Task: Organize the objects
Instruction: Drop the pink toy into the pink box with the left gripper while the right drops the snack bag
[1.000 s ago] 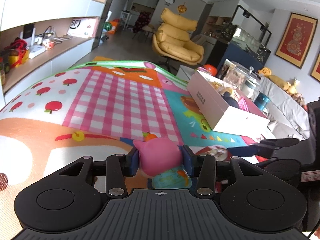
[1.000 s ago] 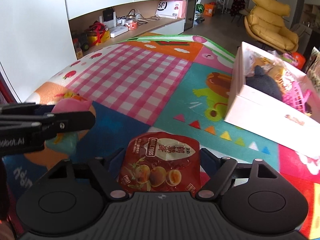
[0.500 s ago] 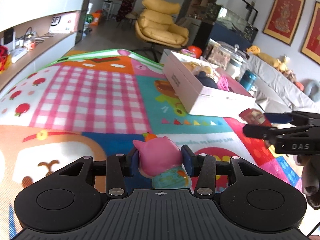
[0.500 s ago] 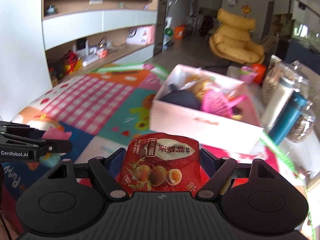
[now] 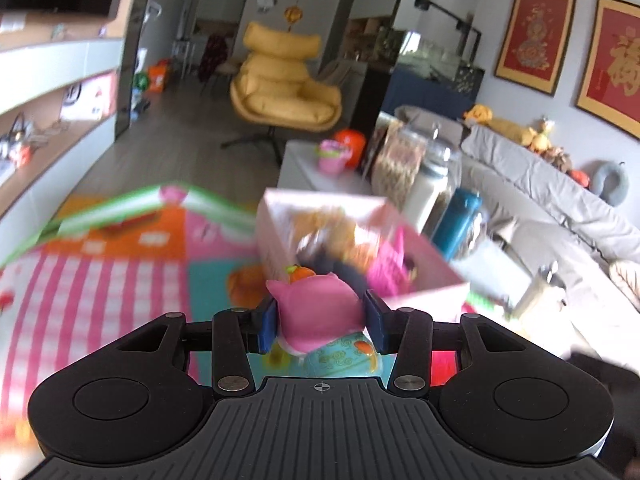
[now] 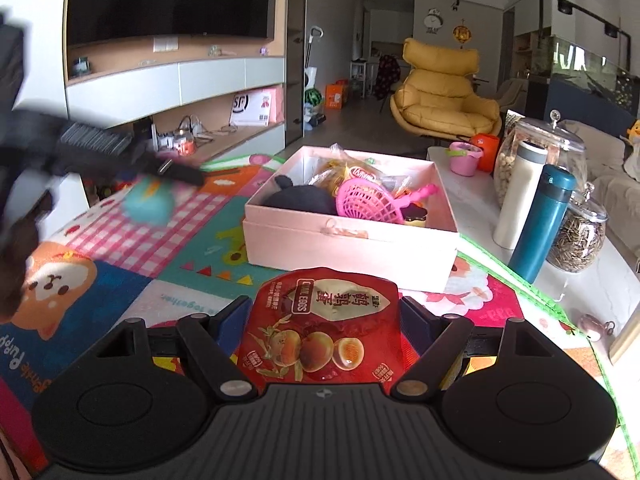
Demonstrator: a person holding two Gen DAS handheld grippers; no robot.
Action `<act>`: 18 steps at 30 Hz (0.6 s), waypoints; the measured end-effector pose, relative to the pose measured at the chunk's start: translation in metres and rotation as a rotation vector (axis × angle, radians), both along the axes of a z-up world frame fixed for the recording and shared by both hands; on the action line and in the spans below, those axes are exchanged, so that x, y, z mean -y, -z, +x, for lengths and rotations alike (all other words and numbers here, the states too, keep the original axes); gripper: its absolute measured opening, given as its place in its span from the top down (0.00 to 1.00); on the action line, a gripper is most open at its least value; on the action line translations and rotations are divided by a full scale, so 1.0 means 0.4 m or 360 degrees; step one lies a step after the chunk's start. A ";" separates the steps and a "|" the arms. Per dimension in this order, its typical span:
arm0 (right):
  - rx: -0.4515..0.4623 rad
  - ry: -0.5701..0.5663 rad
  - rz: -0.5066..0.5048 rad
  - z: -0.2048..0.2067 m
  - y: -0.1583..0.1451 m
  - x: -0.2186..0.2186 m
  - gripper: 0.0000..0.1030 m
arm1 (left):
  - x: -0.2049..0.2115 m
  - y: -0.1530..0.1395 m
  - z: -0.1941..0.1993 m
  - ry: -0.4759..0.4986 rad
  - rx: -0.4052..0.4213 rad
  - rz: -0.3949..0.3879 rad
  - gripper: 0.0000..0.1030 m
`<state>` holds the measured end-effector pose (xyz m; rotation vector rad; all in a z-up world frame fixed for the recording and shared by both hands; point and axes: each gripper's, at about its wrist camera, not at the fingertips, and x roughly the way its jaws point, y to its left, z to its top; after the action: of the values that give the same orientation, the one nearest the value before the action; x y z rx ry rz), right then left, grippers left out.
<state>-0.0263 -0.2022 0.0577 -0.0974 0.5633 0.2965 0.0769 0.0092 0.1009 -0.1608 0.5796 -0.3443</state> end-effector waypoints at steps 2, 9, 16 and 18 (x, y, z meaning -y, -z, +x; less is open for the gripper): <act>0.0023 0.0000 0.0023 -0.005 0.000 0.006 0.23 | 0.028 -0.019 0.052 0.0018 0.0007 -0.0016 0.52; 0.0072 -0.0020 0.0038 0.012 -0.004 0.010 0.23 | 0.166 -0.044 0.207 0.0196 0.0020 -0.0170 0.53; 0.0048 -0.0012 0.0015 0.042 0.008 0.009 0.23 | 0.308 0.039 0.285 0.0249 -0.0038 0.0066 0.55; 0.0033 0.0002 0.0012 0.047 0.014 0.017 0.23 | 0.275 0.045 0.281 0.0215 -0.0030 -0.0041 0.55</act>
<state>-0.0076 -0.2092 0.0520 -0.0929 0.5415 0.2963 0.1892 -0.1007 0.0829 -0.1502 0.6064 -0.4819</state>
